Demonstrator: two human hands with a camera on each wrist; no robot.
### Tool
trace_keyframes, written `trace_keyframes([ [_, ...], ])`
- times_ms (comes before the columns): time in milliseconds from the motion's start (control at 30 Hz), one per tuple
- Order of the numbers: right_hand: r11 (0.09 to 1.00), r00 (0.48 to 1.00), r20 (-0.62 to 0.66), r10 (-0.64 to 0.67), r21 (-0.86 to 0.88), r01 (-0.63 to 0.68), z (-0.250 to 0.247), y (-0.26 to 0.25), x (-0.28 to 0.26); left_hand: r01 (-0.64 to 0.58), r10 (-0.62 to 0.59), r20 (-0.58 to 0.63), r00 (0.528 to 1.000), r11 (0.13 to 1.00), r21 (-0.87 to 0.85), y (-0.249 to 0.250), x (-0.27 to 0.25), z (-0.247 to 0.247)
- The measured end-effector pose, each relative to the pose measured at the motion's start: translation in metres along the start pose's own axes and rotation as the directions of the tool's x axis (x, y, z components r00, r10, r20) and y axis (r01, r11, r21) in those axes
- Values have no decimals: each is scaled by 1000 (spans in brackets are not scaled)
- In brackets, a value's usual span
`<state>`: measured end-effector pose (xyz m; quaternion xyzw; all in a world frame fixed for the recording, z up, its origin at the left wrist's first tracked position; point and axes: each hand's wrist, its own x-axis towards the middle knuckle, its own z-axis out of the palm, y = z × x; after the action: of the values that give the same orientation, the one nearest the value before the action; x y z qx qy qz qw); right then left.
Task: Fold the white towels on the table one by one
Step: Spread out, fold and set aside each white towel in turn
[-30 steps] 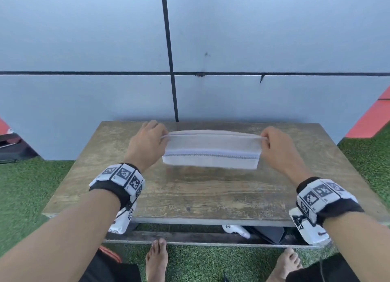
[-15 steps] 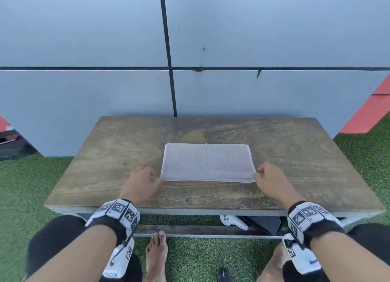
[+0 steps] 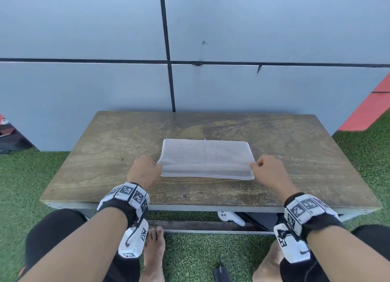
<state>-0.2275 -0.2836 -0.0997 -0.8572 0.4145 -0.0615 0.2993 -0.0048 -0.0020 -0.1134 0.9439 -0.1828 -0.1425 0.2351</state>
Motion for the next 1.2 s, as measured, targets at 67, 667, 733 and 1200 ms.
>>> trace_keyframes([
  [67, 999, 999, 39, 12, -51, -10, -6, 1, 1, -3, 3, -1, 1000, 1000, -9, 1, -1, -4],
  [667, 886, 902, 237, -361, -215, 411, 85, -83, 27, -511, 495, 129, 859, 842, 172, 99, 30, 66],
  [733, 879, 895, 337, -293, -274, 391, 98, -79, 31, -517, 471, 221, 854, 816, 259, 92, 34, 82],
  [1200, 876, 937, 264, -229, -364, 317, 93, -50, 37, -516, 499, 141, 855, 793, 325, 53, 49, 86],
])
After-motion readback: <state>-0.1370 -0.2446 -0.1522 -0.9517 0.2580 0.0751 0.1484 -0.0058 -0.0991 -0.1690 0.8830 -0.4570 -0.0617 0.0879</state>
